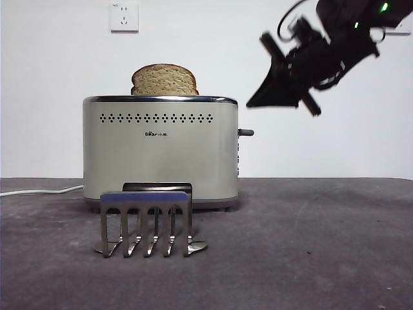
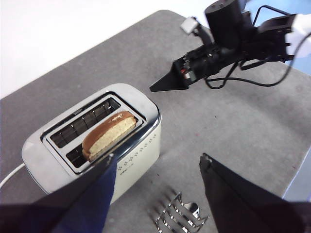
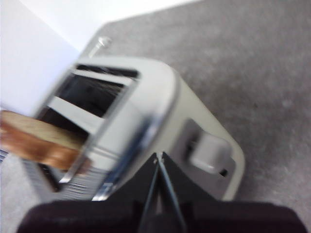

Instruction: Pick up a slice of bread from the rack,put the bread on the toaster,press the button

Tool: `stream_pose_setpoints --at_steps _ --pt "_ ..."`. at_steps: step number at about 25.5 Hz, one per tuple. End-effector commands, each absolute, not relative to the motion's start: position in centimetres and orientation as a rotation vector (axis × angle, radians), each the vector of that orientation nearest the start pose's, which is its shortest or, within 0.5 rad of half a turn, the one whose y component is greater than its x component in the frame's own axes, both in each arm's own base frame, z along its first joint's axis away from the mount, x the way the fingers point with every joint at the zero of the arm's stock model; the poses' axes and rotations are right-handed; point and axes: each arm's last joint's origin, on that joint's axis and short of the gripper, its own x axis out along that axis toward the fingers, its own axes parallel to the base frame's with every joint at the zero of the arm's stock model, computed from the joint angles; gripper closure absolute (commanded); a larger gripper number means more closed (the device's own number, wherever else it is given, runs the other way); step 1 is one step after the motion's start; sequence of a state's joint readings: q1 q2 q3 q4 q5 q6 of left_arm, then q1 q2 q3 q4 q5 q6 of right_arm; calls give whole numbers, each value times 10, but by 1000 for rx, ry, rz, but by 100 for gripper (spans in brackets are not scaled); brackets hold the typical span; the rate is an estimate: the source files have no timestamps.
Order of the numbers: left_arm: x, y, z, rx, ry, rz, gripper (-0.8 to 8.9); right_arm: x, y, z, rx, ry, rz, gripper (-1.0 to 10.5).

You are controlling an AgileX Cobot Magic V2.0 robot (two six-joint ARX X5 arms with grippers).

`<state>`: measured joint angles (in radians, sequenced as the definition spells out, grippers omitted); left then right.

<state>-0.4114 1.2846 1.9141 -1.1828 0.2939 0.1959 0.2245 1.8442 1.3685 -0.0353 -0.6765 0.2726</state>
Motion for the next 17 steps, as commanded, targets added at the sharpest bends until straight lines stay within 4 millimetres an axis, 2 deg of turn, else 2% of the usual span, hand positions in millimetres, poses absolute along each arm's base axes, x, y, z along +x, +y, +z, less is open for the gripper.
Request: stream_pose_setpoints --at_steps 1,6,13,17 --pt "169 -83 498 203 504 -742 522 409 116 244 348 643 802 959" --pt "168 -83 497 203 517 -743 522 417 120 230 329 635 780 959" --pt "168 -83 497 204 518 -742 522 420 119 226 289 613 736 959" --pt "168 -83 497 204 518 -742 522 422 122 218 286 632 738 959"
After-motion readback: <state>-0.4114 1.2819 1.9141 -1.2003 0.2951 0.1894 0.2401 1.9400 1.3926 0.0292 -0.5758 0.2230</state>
